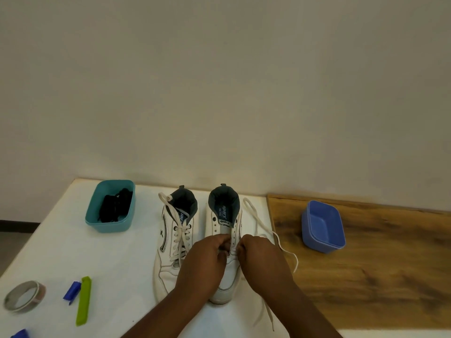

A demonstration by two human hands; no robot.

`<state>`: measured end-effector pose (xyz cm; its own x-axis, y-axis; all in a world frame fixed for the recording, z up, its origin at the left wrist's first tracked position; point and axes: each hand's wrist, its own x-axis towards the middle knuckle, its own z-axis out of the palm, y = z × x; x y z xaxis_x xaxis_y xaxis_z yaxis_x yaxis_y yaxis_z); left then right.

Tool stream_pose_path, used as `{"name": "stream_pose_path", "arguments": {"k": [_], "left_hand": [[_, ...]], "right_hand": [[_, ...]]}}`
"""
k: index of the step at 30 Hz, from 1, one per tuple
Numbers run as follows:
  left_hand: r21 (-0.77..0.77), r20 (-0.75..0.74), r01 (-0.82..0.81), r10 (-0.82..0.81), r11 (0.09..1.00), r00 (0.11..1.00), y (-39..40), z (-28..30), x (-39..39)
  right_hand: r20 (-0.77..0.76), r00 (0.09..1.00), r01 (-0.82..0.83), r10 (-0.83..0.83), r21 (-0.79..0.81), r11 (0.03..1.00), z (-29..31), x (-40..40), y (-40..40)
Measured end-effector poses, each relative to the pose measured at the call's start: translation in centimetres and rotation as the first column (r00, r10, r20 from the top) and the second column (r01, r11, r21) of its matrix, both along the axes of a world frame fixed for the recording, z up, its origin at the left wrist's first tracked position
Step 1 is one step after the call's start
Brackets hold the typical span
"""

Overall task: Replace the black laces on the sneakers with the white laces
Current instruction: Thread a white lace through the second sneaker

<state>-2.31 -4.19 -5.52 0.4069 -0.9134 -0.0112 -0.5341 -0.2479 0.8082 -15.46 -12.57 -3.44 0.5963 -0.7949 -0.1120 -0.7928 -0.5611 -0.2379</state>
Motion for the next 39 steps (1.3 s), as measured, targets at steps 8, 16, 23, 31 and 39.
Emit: {"name": "stream_pose_path", "arguments": {"k": [8,16,23,31,39], "left_hand": [[0.027,0.183,0.044,-0.048,0.999,0.982,-0.6,-0.2,0.1],[0.050,0.122,0.064,-0.070,0.997,0.990,-0.8,0.5,0.7],[0.070,0.105,0.042,-0.049,0.997,0.993,-0.9,0.9,0.7],[0.039,0.068,-0.024,0.021,0.999,0.997,-0.3,2.3,2.0],[0.061,0.062,-0.069,0.065,0.996,0.996,0.1,3.2,2.1]], "right_hand": [[0.167,0.981,0.087,-0.097,0.066,0.994,-0.4,0.4,0.7],[0.208,0.970,0.101,-0.126,0.127,0.987,0.2,0.4,1.3],[0.368,0.928,-0.003,-0.056,0.156,0.988,0.5,0.4,2.0],[0.394,0.917,-0.131,0.054,0.172,0.976,1.0,0.7,1.9],[0.252,0.968,-0.044,0.018,0.099,0.994,1.5,0.8,2.1]]}}
